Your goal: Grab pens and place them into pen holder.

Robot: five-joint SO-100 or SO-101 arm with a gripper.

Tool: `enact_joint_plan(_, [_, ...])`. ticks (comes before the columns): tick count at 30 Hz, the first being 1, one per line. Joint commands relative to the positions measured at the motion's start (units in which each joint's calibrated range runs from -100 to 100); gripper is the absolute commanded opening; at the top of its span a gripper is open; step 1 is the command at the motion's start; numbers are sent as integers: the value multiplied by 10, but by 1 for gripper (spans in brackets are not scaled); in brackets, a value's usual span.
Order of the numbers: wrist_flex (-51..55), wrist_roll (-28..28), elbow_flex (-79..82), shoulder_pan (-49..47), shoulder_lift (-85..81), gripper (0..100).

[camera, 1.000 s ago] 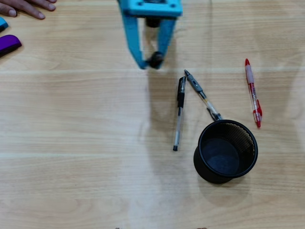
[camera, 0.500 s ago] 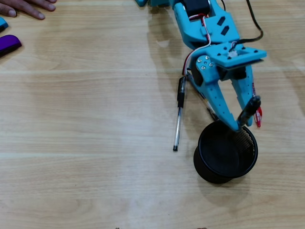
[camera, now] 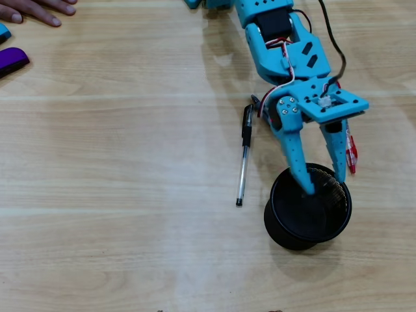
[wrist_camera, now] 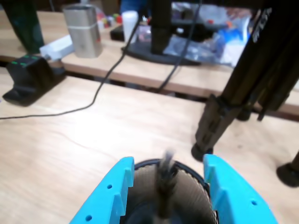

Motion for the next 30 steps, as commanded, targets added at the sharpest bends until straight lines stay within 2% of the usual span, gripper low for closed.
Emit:
enact_joint_plan(1, [-53, 14, -6, -2, -10, 19])
enact_joint_plan(5, [-53, 26, -11, 9, -50, 19])
enact_joint_plan(7, [-24, 62, 4, 20, -106, 19])
enact_joint_plan(8, [24, 83, 9, 25, -139, 19])
enact_joint_plan(10, [182, 125, 13, 47, -217, 19])
enact_joint_plan(13, [542, 166, 6, 86, -310, 19])
enact_joint_plan(15, [754, 135, 13, 112, -310, 19])
enact_joint_plan(16, [802, 107, 20, 114, -294, 19])
enact_joint_plan(19, [802, 40, 44, 68, -209, 19])
enact_joint_plan(21, [756, 28, 57, 40, -152, 19])
enact_joint_plan(30, [604, 78, 66, 22, -72, 19])
